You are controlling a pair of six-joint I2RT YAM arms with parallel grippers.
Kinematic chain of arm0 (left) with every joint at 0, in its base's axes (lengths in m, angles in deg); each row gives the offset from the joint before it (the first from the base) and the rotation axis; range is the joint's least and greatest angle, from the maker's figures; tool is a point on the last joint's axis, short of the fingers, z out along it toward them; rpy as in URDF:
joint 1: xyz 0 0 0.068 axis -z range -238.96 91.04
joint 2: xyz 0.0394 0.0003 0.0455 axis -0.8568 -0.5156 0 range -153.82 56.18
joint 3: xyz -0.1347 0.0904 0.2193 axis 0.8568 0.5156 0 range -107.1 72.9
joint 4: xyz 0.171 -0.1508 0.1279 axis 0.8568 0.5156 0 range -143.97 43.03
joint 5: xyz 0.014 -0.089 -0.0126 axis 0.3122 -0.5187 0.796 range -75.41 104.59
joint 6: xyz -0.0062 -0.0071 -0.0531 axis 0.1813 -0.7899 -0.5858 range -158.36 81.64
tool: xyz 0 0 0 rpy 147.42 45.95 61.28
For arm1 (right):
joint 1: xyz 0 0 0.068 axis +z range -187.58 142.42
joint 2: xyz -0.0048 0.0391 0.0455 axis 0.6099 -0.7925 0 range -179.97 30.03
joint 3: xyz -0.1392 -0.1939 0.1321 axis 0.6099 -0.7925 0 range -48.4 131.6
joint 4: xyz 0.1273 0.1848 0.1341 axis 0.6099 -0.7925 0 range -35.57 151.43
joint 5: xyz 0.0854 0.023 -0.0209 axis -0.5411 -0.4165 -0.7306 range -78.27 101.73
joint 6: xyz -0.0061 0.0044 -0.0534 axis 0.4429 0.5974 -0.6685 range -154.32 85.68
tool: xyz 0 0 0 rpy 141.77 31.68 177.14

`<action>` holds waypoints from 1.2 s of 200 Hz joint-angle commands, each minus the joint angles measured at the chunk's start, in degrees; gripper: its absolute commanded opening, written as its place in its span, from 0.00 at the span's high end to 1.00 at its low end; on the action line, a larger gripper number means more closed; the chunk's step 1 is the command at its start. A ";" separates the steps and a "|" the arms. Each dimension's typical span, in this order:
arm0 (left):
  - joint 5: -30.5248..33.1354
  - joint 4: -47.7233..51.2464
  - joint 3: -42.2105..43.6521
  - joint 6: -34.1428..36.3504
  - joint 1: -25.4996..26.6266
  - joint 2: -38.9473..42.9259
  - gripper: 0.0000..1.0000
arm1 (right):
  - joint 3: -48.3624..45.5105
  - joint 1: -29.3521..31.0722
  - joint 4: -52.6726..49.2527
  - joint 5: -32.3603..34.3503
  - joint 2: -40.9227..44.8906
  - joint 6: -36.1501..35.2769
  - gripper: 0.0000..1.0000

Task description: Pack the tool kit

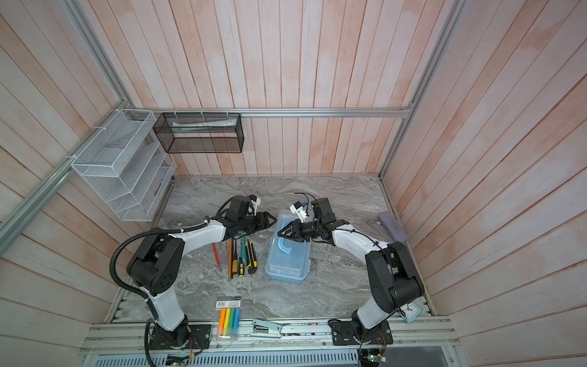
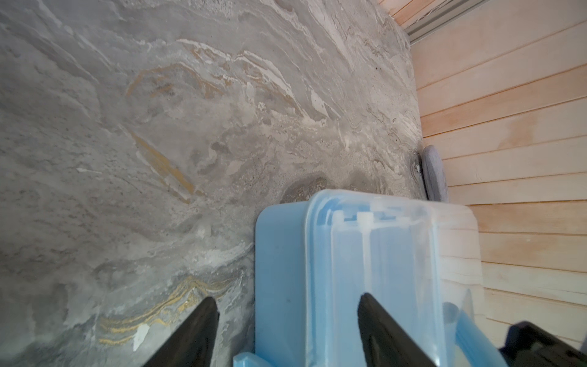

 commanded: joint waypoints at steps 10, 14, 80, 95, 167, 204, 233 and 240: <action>-2.43 -4.32 1.50 -1.88 3.85 2.07 0.27 | -4.05 2.50 -1.94 0.94 -3.57 -1.47 0.79; -2.48 -4.44 1.61 -2.01 3.90 2.05 0.27 | -4.13 2.55 -1.75 1.02 -3.53 -1.43 0.82; -1.96 -3.22 2.13 -1.67 3.34 3.81 0.27 | -4.41 1.16 -0.17 -1.43 0.39 -2.63 1.00; -2.41 -3.53 2.93 -2.05 2.46 4.84 0.26 | -4.68 0.60 0.45 -2.45 2.25 -2.79 1.00; -3.47 -4.79 5.61 -3.46 -0.05 10.36 0.17 | -5.64 -3.43 0.56 -6.08 9.63 -2.38 1.00; -5.63 -8.44 7.94 -5.32 0.03 12.38 0.12 | -7.42 -4.91 6.56 -9.79 13.28 2.41 1.00; -8.35 -12.51 9.76 -7.15 0.03 13.32 0.11 | -7.57 -5.56 7.16 -10.65 14.29 3.23 1.00; -9.05 -14.14 10.34 -7.78 -0.01 13.50 0.11 | -7.70 -5.71 7.71 -11.07 14.16 3.74 1.00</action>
